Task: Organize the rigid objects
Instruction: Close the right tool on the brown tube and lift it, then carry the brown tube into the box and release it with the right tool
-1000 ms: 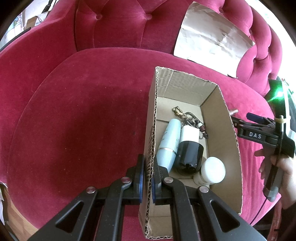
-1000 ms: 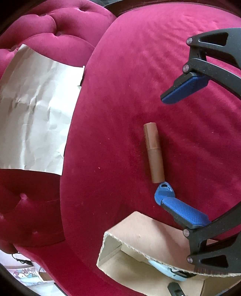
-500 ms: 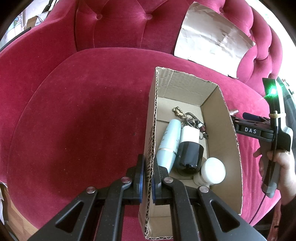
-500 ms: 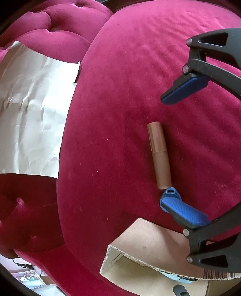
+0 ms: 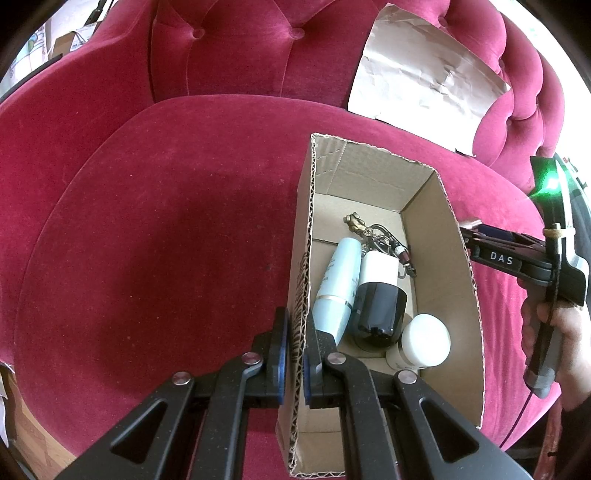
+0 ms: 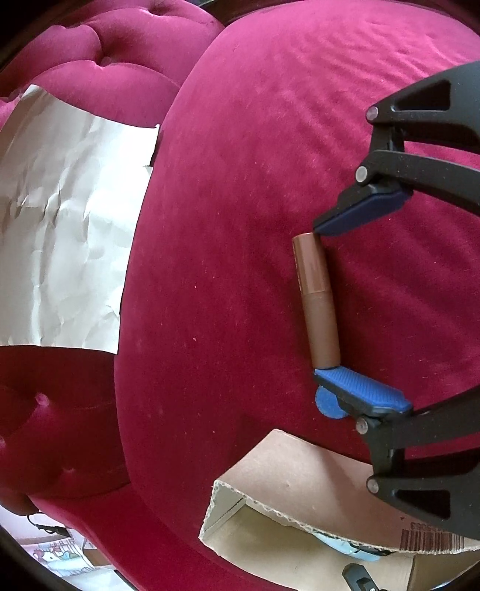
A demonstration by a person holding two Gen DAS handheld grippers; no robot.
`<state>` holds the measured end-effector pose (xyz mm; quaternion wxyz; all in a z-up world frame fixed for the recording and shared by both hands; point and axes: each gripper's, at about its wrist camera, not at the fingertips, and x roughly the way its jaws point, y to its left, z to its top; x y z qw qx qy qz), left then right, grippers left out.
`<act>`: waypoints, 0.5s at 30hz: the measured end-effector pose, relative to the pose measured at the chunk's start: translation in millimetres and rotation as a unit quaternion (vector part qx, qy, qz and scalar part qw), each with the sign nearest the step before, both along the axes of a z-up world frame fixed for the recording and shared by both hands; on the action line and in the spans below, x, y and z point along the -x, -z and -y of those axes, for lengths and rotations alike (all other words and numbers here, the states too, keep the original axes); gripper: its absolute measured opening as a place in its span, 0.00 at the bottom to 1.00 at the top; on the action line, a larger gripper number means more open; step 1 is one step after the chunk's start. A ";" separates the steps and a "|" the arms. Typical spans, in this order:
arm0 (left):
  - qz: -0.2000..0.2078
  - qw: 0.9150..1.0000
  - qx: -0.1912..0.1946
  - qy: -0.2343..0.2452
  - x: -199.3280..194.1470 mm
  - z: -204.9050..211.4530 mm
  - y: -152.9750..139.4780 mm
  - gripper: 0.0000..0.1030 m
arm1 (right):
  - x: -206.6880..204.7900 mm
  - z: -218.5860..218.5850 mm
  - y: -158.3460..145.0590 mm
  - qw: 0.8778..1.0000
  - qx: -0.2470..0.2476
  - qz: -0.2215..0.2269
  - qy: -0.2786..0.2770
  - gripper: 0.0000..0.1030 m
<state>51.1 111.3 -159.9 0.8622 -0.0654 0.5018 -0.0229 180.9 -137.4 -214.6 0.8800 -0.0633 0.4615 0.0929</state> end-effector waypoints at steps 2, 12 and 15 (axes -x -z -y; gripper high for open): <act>0.000 1.000 0.000 -0.001 -0.2 0.1 -0.2 0.06 | 2.9 0.1 -4.8 1.000 0.000 0.005 0.000 0.74; 0.000 1.000 0.000 0.000 -0.3 1.0 0.0 0.06 | 18.3 -7.5 -44.8 0.999 0.001 0.034 -0.016 0.74; 0.000 1.000 0.000 0.000 -0.3 1.0 0.0 0.06 | 23.2 -13.3 -56.3 0.999 0.003 0.045 -0.025 0.74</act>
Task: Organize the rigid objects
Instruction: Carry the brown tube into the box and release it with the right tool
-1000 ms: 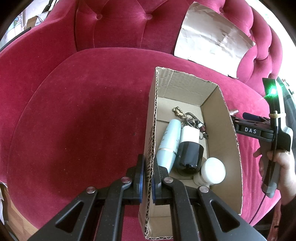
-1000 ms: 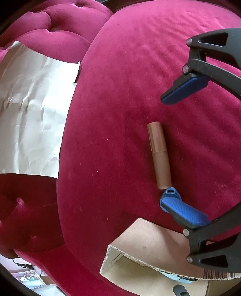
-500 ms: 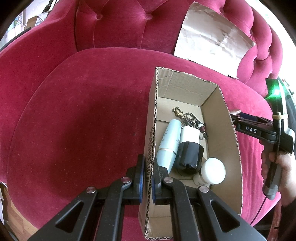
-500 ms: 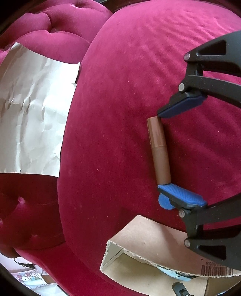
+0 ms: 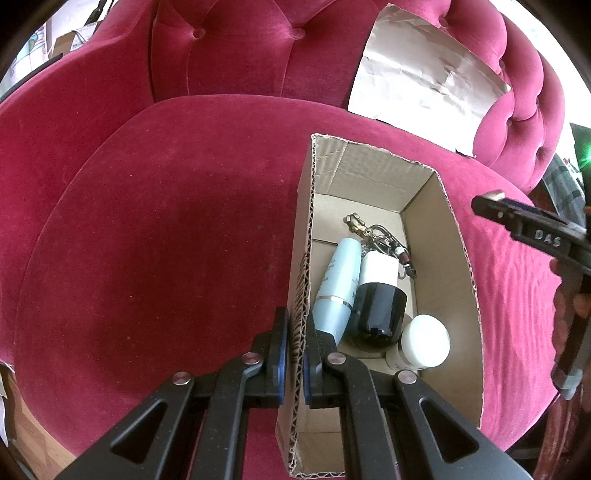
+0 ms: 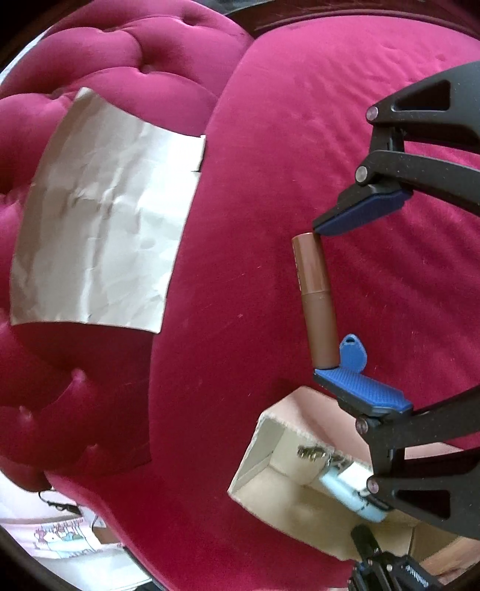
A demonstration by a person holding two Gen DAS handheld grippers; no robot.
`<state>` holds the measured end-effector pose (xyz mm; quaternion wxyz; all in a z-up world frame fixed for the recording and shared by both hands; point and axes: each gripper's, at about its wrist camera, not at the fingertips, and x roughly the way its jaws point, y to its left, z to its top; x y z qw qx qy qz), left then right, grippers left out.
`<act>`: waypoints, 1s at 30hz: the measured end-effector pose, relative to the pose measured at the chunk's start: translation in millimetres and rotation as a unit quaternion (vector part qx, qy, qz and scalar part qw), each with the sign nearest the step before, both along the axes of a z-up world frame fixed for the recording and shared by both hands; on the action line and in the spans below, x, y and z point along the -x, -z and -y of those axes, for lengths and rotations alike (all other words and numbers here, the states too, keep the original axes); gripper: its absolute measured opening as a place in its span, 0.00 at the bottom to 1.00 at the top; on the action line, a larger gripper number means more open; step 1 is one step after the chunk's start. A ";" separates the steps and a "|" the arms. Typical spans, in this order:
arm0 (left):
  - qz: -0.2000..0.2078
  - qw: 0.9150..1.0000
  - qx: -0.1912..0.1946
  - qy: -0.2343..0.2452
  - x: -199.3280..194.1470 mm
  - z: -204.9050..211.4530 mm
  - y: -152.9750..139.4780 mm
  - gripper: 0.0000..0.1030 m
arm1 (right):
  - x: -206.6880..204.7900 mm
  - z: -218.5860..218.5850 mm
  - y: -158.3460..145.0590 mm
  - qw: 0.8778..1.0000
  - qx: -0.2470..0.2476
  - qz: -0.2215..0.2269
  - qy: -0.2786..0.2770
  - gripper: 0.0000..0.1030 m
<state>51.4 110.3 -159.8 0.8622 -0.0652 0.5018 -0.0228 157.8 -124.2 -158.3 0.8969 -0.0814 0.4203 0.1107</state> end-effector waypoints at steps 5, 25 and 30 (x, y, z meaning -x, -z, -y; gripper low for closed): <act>0.000 1.000 0.000 0.000 -0.3 0.4 0.0 0.06 | 7.6 -13.1 -15.1 1.000 -0.002 0.012 -0.021 0.74; 0.000 1.000 0.000 -0.001 -1.2 0.7 0.1 0.06 | 34.5 -92.0 -31.0 0.989 -0.005 0.024 -0.146 0.74; 0.000 1.000 0.002 0.000 -0.9 -1.0 0.2 0.06 | 36.3 -106.3 -22.4 0.986 0.001 0.016 -0.165 0.74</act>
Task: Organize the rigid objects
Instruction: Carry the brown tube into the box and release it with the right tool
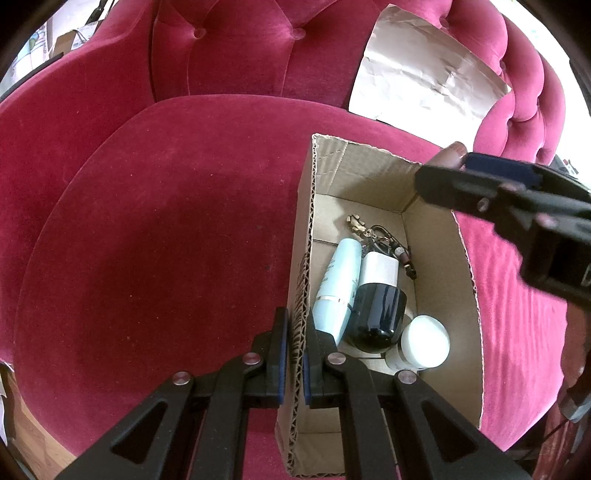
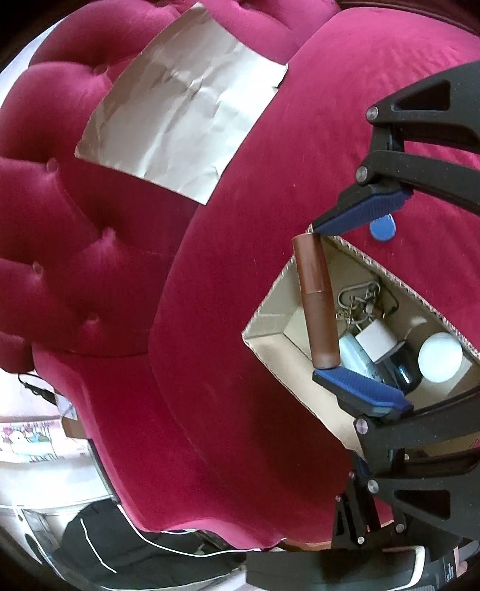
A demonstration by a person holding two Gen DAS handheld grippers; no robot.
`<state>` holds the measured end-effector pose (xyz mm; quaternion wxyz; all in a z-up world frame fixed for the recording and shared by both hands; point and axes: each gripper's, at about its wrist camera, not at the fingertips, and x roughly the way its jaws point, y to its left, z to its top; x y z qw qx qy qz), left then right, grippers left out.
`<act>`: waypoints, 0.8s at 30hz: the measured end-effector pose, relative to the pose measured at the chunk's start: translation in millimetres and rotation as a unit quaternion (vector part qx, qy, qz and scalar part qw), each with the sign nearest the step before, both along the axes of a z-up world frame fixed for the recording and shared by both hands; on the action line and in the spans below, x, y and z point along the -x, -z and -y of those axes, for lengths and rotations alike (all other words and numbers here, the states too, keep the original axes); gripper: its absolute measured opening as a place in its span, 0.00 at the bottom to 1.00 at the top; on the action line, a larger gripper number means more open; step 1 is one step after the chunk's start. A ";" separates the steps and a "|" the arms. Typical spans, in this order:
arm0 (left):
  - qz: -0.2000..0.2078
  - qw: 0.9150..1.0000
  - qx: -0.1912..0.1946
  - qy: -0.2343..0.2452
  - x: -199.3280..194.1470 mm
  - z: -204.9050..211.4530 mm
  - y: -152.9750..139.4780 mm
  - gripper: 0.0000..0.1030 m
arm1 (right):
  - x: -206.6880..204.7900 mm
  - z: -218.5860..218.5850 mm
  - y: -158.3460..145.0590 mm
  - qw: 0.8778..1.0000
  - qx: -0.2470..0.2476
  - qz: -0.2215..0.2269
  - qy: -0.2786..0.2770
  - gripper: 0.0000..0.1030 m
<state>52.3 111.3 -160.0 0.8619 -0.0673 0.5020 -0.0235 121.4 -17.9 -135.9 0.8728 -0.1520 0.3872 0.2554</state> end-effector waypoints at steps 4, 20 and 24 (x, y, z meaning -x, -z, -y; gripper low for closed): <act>0.000 1.000 -0.001 0.000 0.0 -0.2 0.4 0.06 | 0.3 -8.1 10.6 1.000 0.009 -0.011 -0.013 0.74; 0.000 1.000 0.002 -0.001 -0.5 -1.6 0.7 0.06 | 3.9 -17.9 21.9 0.999 0.012 -0.017 -0.032 0.75; 0.000 1.000 0.002 -0.001 -0.7 -1.4 1.0 0.06 | 5.1 -20.0 21.6 0.999 0.021 -0.008 -0.032 0.87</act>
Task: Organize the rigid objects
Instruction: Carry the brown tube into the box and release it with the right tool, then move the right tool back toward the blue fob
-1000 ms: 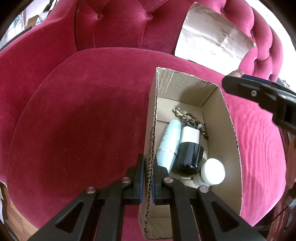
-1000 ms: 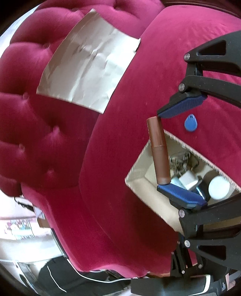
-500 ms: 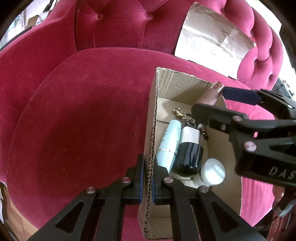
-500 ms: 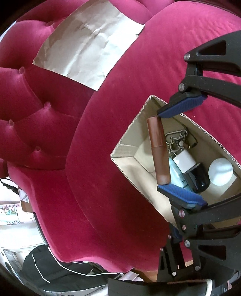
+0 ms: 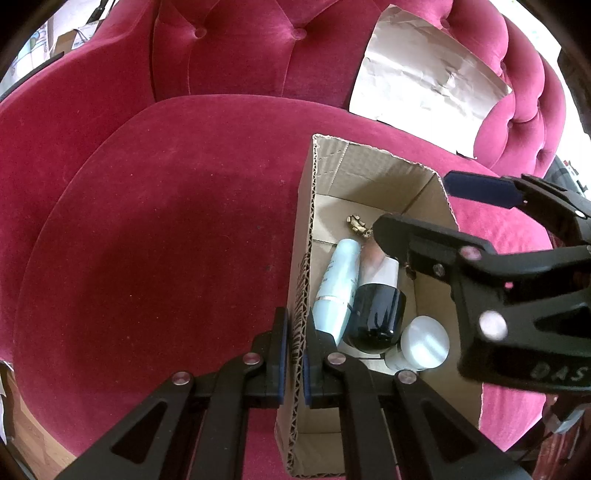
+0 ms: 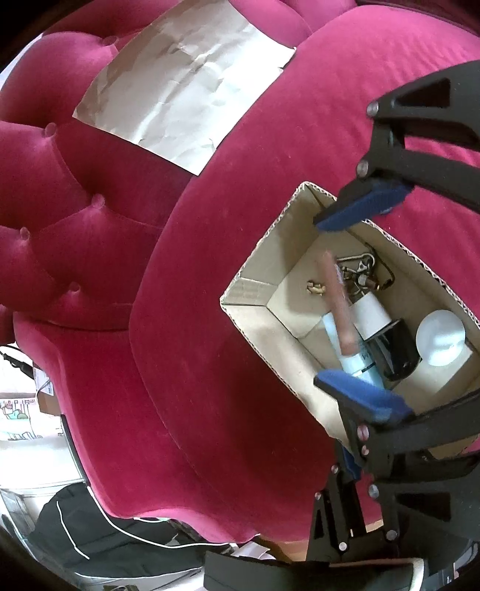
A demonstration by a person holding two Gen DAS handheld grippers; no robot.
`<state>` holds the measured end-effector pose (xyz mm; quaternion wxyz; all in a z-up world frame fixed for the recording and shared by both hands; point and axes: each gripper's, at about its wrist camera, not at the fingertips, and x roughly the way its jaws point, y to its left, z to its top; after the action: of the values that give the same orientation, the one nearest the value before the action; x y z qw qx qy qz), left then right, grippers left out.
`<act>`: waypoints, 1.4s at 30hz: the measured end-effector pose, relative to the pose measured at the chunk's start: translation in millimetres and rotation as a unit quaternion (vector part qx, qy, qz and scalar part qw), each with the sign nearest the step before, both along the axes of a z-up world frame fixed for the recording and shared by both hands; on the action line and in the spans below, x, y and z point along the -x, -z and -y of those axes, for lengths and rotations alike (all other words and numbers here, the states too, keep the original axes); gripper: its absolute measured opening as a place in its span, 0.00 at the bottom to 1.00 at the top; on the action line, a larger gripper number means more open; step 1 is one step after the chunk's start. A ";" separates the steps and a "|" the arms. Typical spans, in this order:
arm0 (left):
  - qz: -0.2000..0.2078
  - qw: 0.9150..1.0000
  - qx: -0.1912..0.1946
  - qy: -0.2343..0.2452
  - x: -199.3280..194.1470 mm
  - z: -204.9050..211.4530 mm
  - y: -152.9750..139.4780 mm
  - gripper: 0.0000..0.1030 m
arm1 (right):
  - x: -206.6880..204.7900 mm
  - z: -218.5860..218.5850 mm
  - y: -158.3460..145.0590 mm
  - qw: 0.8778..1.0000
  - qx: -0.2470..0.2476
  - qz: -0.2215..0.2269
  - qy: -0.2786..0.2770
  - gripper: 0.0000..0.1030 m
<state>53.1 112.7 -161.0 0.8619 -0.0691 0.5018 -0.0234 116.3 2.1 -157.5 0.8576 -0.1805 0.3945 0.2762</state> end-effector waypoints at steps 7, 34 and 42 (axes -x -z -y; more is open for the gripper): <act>0.000 1.000 0.000 -0.001 -0.9 0.4 0.0 0.06 | 1.9 7.1 -1.7 1.000 0.000 0.010 0.017 1.00; 0.000 1.000 0.000 -0.002 -1.4 0.0 -0.6 0.06 | 7.2 107.3 -7.9 0.984 -0.019 0.044 0.172 1.00; 0.001 1.000 -0.002 -0.001 -1.5 0.4 -1.0 0.06 | 19.7 132.7 6.4 0.978 -0.027 0.038 0.205 1.00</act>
<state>54.5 112.3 -160.0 0.8623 -0.0678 0.5013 -0.0211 96.6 -130.5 -163.9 0.9149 -0.0828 0.3829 0.0977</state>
